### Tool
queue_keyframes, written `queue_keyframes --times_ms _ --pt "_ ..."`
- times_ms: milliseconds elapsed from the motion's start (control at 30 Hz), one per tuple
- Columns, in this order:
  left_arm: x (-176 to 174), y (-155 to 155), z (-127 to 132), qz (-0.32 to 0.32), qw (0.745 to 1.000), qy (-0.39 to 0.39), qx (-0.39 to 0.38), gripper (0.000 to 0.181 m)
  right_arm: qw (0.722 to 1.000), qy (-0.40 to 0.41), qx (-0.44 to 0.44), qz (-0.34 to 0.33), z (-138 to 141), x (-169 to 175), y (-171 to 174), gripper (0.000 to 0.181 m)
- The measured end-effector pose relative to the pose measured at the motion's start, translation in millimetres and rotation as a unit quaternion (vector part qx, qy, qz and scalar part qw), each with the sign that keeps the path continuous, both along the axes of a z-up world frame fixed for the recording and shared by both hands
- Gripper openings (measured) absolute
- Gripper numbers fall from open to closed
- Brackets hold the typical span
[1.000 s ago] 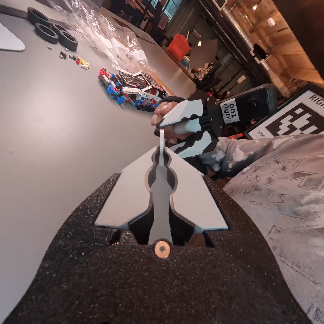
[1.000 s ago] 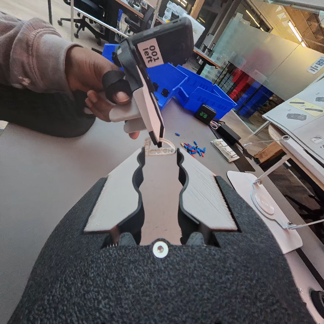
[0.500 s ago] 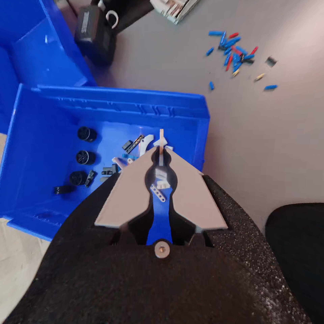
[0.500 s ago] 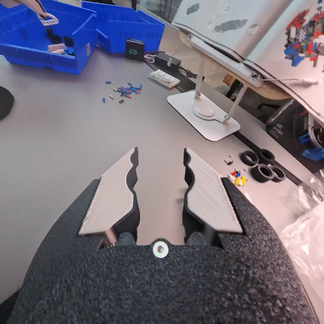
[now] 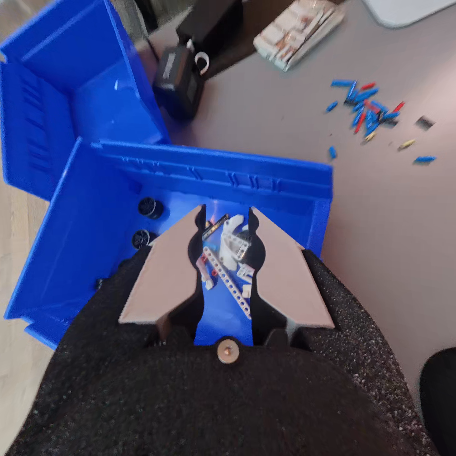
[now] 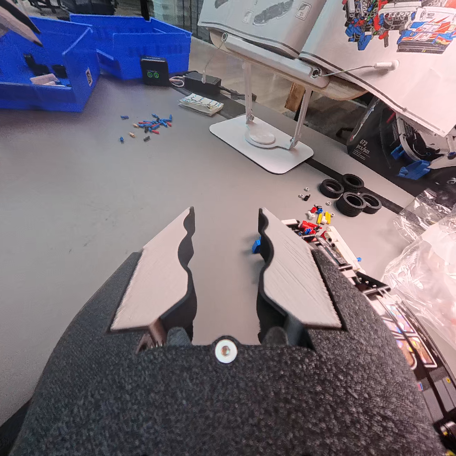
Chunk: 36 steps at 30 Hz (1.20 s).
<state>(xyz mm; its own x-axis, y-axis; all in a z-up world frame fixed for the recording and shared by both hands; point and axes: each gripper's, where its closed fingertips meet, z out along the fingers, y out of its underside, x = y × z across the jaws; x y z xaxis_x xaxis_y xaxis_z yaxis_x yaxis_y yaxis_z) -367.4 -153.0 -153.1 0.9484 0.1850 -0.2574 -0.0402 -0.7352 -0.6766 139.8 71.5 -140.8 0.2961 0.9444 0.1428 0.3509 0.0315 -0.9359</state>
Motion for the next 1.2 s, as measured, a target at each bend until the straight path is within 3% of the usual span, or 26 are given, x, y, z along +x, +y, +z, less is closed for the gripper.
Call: queue_keyframes --times_ms 33,200,433,600,700,800,867,1000,1100,1133,1200 --pt "10 8 14 -0.017 0.999 -0.005 0.042 0.037 1.0 0.0 0.004 0.002 2 -4 1 0.051" --pt "86 47 87 -0.127 0.956 -0.081 0.253 0.043 0.999 0.02 0.036 -0.012 28 -35 16 0.046" --pt "144 122 117 -0.172 0.888 -0.202 0.375 0.044 0.985 0.157 0.037 -0.057 107 -117 75 0.043" --pt "151 183 120 -0.137 0.835 -0.299 0.441 0.043 0.969 0.142 0.148 -0.137 143 -211 124 0.085" --pt "152 209 117 -0.12 0.837 -0.296 0.444 0.044 0.958 0.082 0.211 -0.175 140 -269 151 0.102" --pt "149 215 117 -0.107 0.841 -0.262 0.462 0.045 0.939 0.033 0.257 -0.226 130 -295 180 0.101" --pt "150 215 111 -0.111 0.85 -0.238 0.456 0.045 0.931 0.04 0.27 -0.241 132 -295 186 0.092" --pt "143 213 100 -0.112 0.866 -0.207 0.44 0.045 0.926 0.096 0.258 -0.259 147 -269 193 0.029" --pt "142 217 97 -0.113 0.865 -0.222 0.436 0.045 0.935 0.108 0.229 -0.249 149 -253 198 0.002" --pt "144 219 95 -0.113 0.866 -0.222 0.433 0.045 0.937 0.11 0.217 -0.252 149 -249 200 0.0" --pt "149 225 94 -0.116 0.868 -0.218 0.43 0.045 0.946 0.101 0.203 -0.23 147 -251 197 0.025"
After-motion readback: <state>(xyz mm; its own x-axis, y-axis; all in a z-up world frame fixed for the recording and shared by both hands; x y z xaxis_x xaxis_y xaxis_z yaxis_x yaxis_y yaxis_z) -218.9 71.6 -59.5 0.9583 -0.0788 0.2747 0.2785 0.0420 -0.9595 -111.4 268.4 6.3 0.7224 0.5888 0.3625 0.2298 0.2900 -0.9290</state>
